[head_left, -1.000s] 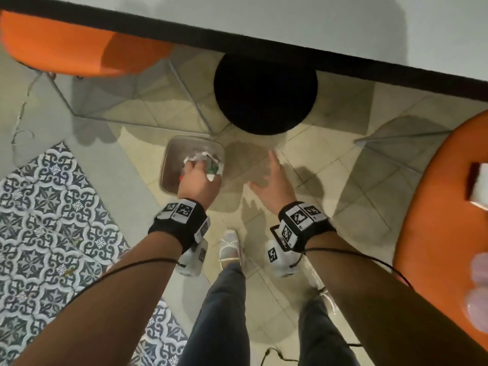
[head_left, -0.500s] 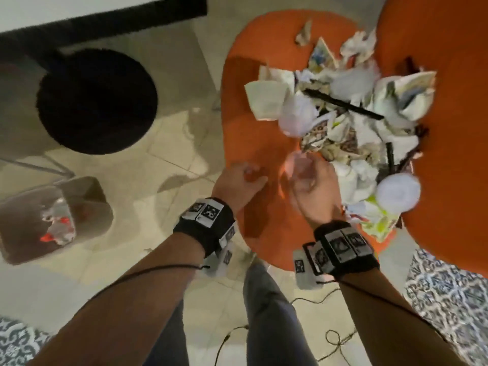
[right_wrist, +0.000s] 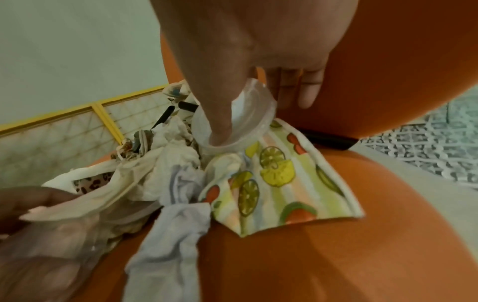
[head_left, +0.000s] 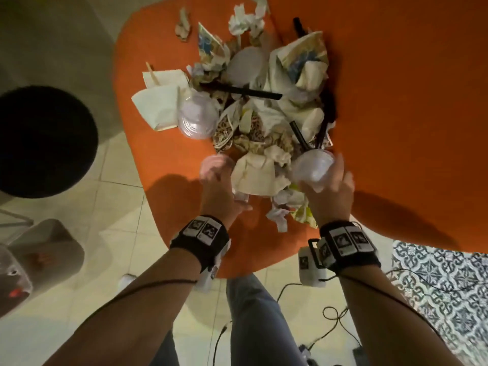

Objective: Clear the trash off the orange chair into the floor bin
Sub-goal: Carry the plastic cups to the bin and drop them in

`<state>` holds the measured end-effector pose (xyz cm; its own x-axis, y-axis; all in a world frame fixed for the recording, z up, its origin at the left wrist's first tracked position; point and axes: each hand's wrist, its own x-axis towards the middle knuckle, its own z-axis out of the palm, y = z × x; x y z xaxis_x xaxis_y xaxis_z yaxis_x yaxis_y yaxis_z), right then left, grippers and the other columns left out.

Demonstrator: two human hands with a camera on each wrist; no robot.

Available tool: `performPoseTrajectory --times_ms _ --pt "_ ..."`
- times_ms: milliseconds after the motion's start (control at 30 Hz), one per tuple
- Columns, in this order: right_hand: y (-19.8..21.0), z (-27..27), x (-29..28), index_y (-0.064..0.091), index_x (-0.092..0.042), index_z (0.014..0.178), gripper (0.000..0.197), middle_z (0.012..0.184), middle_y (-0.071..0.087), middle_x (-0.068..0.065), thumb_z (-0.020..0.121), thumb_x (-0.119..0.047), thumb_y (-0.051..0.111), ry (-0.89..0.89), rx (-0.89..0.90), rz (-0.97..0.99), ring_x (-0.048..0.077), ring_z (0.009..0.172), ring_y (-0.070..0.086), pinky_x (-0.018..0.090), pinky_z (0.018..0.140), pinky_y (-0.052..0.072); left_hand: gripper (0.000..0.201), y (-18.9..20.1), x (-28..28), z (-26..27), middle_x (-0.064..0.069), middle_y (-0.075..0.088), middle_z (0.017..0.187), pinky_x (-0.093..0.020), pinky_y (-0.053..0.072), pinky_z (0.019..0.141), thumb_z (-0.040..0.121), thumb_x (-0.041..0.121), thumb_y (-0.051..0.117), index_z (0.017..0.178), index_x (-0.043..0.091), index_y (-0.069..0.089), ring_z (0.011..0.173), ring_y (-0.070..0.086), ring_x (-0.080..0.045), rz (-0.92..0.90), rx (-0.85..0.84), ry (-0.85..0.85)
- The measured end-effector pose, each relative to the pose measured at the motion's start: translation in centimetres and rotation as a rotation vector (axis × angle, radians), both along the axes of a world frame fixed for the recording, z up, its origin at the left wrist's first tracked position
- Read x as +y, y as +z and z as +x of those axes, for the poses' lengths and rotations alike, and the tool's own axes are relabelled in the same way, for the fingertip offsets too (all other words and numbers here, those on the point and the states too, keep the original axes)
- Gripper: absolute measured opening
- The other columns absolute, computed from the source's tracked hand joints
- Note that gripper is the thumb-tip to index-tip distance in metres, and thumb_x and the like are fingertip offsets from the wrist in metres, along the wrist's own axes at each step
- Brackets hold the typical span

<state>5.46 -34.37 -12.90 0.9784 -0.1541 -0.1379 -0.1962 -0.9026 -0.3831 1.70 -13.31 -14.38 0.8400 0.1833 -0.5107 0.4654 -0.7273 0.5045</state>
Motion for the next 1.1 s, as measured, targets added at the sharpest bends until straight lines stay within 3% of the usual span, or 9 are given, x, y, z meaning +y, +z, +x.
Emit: performPoseTrajectory --times_ms 200,333,433,567,667,733,933,1033,1100 --pt "0.4 1.1 1.1 0.049 -0.001 0.122 0.057 0.116 0.051 0.019 0.076 -0.023 0.076 -0.108 0.052 0.192 0.032 0.105 0.047 0.035 0.089 0.040 0.057 2.4 2.1 0.7 -0.016 0.045 0.130 -0.037 0.038 0.097 0.079 0.023 0.072 0.129 0.009 0.046 0.119 0.044 -0.034 -0.005 -0.016 0.058" --pt "0.8 1.0 1.9 0.048 -0.014 0.124 0.047 0.120 0.057 0.009 0.083 -0.023 0.069 -0.210 0.056 0.401 0.026 0.107 0.056 0.039 0.091 0.049 0.052 2.5 3.4 1.6 -0.018 0.042 0.130 -0.033 0.037 0.087 0.080 0.017 0.070 0.124 0.005 0.045 0.117 0.045 -0.034 -0.027 -0.050 0.239" --pt "2.1 0.9 2.8 0.046 -0.015 0.125 0.046 0.116 0.059 0.000 0.086 -0.020 0.067 -0.256 0.042 0.486 0.014 0.101 0.054 0.026 0.082 0.043 0.051 1.8 3.3 2.4 -0.020 0.046 0.126 -0.038 0.043 0.087 0.076 0.017 0.074 0.119 0.001 0.050 0.110 0.049 -0.035 0.031 -0.097 0.144" --pt "3.5 0.5 3.0 0.048 -0.013 0.125 0.046 0.116 0.058 -0.002 0.085 -0.021 0.069 -0.265 0.015 0.616 0.011 0.104 0.053 0.022 0.084 0.042 0.062 -1.2 3.6 3.0 -0.014 0.067 0.089 -0.034 0.047 0.060 0.067 0.057 0.049 0.091 0.004 0.070 0.072 0.059 -0.032 0.253 -0.110 -0.120" --pt "3.6 -0.3 3.0 0.050 -0.016 0.129 0.050 0.119 0.059 -0.002 0.084 -0.026 0.069 -0.227 0.103 0.620 0.012 0.107 0.055 0.026 0.087 0.046 0.083 -3.8 4.5 2.6 0.001 0.057 0.118 -0.032 0.037 0.078 0.058 0.074 0.019 0.117 0.033 0.061 0.099 0.051 -0.025 0.386 0.084 -0.228" --pt "3.1 -1.0 3.2 0.048 -0.018 0.133 0.054 0.123 0.057 -0.004 0.084 -0.027 0.070 -0.195 0.226 0.590 0.010 0.108 0.051 0.025 0.087 0.043 0.084 -4.4 4.8 2.1 0.001 0.055 0.119 -0.031 0.027 0.077 0.060 0.076 0.013 0.121 0.038 0.056 0.103 0.045 -0.025 0.381 0.127 -0.210" --pt "0.6 -3.2 3.4 0.056 -0.013 0.127 0.062 0.123 0.052 0.011 0.076 -0.042 0.074 -0.118 0.302 0.267 0.027 0.114 0.049 0.025 0.087 0.034 0.049 -2.4 4.3 2.1 -0.009 0.051 0.129 -0.036 0.044 0.087 0.086 0.050 0.047 0.126 0.024 0.057 0.107 0.044 -0.030 0.282 -0.052 0.066" --pt "0.4 -3.8 2.9 0.059 -0.010 0.119 0.062 0.127 0.048 0.014 0.071 -0.045 0.076 -0.139 0.134 0.141 0.035 0.121 0.042 0.044 0.102 0.037 0.056 -1.7 4.5 2.5 -0.021 0.048 0.126 -0.043 0.042 0.098 0.081 0.023 0.068 0.131 0.008 0.048 0.114 0.047 -0.036 0.096 -0.017 0.232" --pt "0.1 -4.1 2.4 0.056 -0.007 0.123 0.068 0.135 0.045 0.016 0.072 -0.047 0.075 -0.165 0.139 0.156 0.036 0.128 0.037 0.051 0.105 0.035 0.056 -1.8 4.9 2.7 -0.018 0.050 0.124 -0.039 0.041 0.097 0.079 0.031 0.068 0.128 0.010 0.050 0.113 0.049 -0.035 0.006 0.050 0.303"
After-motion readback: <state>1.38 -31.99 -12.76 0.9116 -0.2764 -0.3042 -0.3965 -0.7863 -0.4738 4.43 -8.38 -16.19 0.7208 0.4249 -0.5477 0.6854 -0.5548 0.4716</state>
